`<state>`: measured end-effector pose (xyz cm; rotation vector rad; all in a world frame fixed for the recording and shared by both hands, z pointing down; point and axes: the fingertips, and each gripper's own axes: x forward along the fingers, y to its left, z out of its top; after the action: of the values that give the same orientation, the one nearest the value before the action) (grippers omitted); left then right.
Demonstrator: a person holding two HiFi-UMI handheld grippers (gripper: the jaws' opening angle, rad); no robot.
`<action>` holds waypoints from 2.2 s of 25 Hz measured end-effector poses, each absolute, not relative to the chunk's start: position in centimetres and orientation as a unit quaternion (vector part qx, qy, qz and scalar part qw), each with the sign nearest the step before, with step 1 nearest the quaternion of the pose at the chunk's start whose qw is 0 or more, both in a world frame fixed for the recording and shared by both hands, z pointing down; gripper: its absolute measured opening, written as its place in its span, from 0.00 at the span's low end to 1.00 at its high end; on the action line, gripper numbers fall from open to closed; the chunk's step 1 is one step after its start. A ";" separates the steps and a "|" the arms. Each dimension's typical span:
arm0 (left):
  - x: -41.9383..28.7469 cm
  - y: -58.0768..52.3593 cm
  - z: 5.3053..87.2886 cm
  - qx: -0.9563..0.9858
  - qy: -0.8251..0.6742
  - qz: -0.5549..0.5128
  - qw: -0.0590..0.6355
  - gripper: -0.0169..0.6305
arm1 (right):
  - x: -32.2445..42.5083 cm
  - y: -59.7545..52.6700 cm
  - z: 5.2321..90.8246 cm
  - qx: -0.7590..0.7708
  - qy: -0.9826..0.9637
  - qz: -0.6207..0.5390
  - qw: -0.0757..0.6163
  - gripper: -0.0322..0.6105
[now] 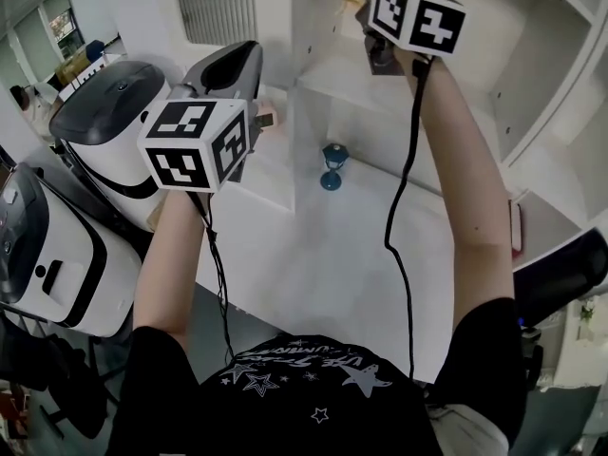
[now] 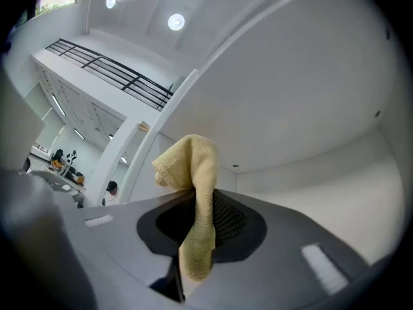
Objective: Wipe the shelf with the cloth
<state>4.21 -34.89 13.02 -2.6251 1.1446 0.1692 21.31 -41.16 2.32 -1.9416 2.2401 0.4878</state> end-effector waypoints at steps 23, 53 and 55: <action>4.1 -34.1 14.4 -0.911 0.390 0.054 0.122 0.03 | 14.3 -40.7 6.3 -0.589 0.793 0.139 0.070 0.17; 4.3 -39.2 16.1 -0.905 0.410 0.040 0.104 0.03 | 24.1 -52.2 9.4 -0.675 0.733 0.079 0.020 0.16; 4.3 -39.6 16.4 -0.905 0.411 0.038 0.101 0.03 | 24.6 -52.8 9.6 -0.677 0.731 0.082 0.011 0.16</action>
<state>4.28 -39.58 16.40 -2.6741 1.2126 0.1134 24.59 -52.83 9.60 -2.1128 2.2805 0.2551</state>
